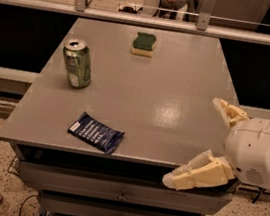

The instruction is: Move rxbar blueberry near sponge

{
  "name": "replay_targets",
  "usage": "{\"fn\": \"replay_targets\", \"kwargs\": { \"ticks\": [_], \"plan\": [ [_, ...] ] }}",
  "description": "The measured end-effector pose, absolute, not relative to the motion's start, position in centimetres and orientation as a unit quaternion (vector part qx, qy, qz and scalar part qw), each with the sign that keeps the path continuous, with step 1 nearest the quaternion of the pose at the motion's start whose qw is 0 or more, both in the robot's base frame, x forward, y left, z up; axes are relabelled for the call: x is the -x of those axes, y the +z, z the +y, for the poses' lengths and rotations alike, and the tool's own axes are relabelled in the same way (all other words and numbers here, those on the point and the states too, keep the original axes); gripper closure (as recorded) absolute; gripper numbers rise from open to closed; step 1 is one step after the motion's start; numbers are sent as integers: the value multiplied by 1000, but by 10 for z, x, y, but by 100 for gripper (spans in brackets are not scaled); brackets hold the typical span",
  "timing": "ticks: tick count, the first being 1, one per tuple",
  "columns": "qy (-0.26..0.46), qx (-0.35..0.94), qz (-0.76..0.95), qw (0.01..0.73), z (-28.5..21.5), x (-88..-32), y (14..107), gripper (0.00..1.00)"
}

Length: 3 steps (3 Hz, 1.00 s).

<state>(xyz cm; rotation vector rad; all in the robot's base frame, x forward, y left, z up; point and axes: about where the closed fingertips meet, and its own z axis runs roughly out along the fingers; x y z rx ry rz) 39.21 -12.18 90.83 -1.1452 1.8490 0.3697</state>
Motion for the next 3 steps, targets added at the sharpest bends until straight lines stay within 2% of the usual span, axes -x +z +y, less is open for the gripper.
{"fn": "replay_targets", "kwargs": {
  "ticks": [3],
  "plan": [
    [198,458,713,492,-88,-390,920,0]
  ]
}}
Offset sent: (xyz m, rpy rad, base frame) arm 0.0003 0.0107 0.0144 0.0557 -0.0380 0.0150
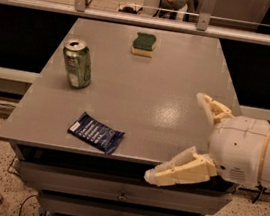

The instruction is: Move rxbar blueberry near sponge

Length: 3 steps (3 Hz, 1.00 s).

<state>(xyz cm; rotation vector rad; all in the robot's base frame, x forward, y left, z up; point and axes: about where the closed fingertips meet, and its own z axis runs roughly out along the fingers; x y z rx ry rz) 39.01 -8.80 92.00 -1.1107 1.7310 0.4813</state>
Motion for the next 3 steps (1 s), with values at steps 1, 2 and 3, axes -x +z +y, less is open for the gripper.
{"fn": "replay_targets", "kwargs": {
  "ticks": [1,2,3],
  "plan": [
    [235,459,685,514,-58,-387,921,0],
    [249,459,671,527,-32,-387,918,0],
    [248,459,670,527,-11,-395,907,0]
  ]
}}
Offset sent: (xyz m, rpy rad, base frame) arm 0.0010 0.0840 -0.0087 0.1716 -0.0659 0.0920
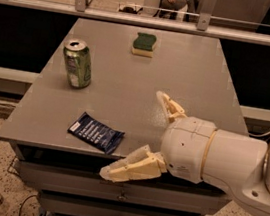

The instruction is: Move rxbar blueberry near sponge

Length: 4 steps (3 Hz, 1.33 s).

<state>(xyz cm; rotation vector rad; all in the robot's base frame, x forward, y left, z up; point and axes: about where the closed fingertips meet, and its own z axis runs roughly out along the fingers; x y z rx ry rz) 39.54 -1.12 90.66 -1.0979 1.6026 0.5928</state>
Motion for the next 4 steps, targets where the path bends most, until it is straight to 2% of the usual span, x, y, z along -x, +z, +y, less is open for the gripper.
{"fn": "replay_targets", "kwargs": {
  "ticks": [4],
  "plan": [
    [279,457,668,517,44,-431,852,0]
  ]
}}
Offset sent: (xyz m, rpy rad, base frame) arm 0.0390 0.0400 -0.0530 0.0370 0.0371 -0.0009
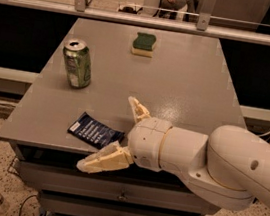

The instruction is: Move rxbar blueberry near sponge

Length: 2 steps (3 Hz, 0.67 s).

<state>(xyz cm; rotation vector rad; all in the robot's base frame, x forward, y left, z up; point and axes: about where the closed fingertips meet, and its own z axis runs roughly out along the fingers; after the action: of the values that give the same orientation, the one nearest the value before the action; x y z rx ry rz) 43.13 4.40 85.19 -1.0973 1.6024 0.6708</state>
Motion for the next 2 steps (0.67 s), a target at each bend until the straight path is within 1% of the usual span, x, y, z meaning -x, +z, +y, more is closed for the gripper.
{"fn": "replay_targets", "kwargs": {
  "ticks": [1,2],
  "plan": [
    [282,457,667,516,57,-442,830,0],
    [279,458,671,512,58,-445,825,0]
  ]
}}
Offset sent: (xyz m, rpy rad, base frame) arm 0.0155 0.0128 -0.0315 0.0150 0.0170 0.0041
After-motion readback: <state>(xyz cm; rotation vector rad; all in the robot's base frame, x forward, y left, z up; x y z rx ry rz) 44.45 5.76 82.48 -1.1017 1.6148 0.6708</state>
